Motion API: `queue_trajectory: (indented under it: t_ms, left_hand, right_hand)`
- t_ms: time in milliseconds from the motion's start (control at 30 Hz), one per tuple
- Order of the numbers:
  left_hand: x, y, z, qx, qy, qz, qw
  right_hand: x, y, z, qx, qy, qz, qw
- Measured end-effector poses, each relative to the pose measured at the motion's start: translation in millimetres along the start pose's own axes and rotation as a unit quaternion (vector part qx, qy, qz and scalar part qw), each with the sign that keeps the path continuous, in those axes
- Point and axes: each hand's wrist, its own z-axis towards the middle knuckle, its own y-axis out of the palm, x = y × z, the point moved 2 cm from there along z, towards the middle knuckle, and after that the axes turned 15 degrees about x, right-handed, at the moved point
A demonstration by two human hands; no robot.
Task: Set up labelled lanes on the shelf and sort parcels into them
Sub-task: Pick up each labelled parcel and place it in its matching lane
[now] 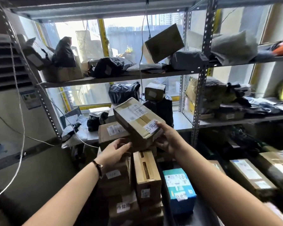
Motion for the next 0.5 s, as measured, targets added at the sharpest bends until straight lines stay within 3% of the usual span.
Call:
queue_trajectory:
  t_ms: [200, 333, 500]
  left_hand:
    - [-4.9, 47.8, -40.2, -0.128, 0.042, -0.081, 0.988]
    - [2.1, 81.8, -67.2, -0.162, 0.024, -0.191, 0.968]
    - [4.8, 136.9, -114.8, -0.24, 0.014, -0.205, 0.949]
  right_hand:
    - [26.7, -58.4, -58.4, -0.05, -0.012, 0.15, 0.987]
    - [36.2, -105.2, -93.5, -0.016, -0.045, 0.135, 0.99]
    - [44.3, -175.0, -151.6, 0.088, -0.031, 0.114, 0.989]
